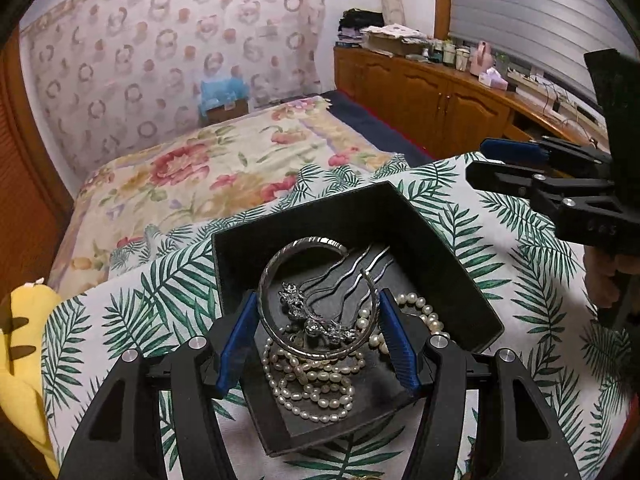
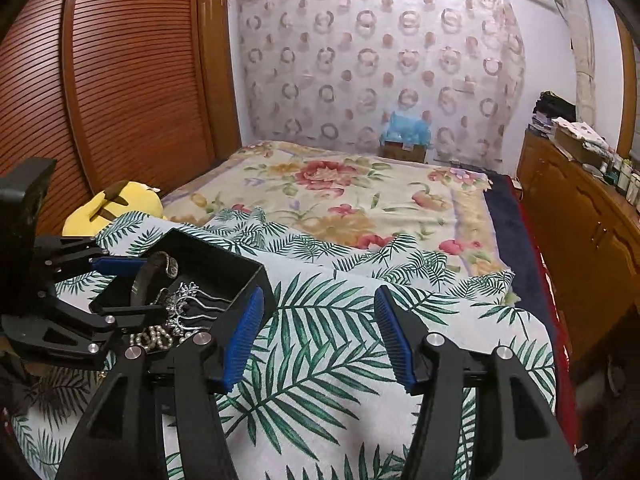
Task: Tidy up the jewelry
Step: 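Lower the silver bangle into the black box with the left tool and release, then grasp the wooden bead bracelet with red cord using the right tool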
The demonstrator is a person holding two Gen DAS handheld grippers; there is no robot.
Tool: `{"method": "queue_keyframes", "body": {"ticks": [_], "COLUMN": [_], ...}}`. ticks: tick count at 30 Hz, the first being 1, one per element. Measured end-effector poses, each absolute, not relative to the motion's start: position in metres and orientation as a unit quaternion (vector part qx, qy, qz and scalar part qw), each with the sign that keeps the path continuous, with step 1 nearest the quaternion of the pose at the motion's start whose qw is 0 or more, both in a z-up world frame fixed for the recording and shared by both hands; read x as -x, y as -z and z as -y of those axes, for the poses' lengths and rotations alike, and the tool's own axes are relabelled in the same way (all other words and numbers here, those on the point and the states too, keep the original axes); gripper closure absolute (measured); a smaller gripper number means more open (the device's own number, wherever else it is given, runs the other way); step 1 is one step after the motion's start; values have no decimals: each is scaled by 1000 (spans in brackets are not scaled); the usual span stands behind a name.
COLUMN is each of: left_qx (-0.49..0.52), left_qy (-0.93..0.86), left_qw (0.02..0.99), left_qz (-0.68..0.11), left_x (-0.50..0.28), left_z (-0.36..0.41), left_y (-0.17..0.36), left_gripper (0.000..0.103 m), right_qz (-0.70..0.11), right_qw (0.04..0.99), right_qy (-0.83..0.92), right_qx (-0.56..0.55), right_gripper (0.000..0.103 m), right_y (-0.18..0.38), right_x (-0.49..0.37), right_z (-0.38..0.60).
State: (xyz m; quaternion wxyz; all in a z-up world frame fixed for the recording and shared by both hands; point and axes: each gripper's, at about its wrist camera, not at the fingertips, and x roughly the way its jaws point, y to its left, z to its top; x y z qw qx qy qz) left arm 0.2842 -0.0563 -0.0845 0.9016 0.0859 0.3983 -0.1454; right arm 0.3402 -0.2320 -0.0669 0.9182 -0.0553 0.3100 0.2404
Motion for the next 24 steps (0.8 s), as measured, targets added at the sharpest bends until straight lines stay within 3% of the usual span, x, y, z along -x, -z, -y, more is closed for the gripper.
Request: {"method": "queue_keyframes", "body": {"ticks": [3,19,24], "left_qx": [-74,-42,-31], "left_qy": [146,145,139], "left_qw": [905,921,924], "left_qz": [-392,-359,-354], "left_x": [-280,-197,-170], "left_z": [53,24,12], "left_y": [80,56,57], "left_gripper": [37,33,25], "right_qz": [-309,-315,-328], "right_qw": [918,909,899], "right_qy": [-241,-267,-282], "right_qx": [56,61,71], "right_gripper": [43,43,43], "right_y": [66,72,86], "right_x": [-333,-229,-197], "right_z": [233,216,201]}}
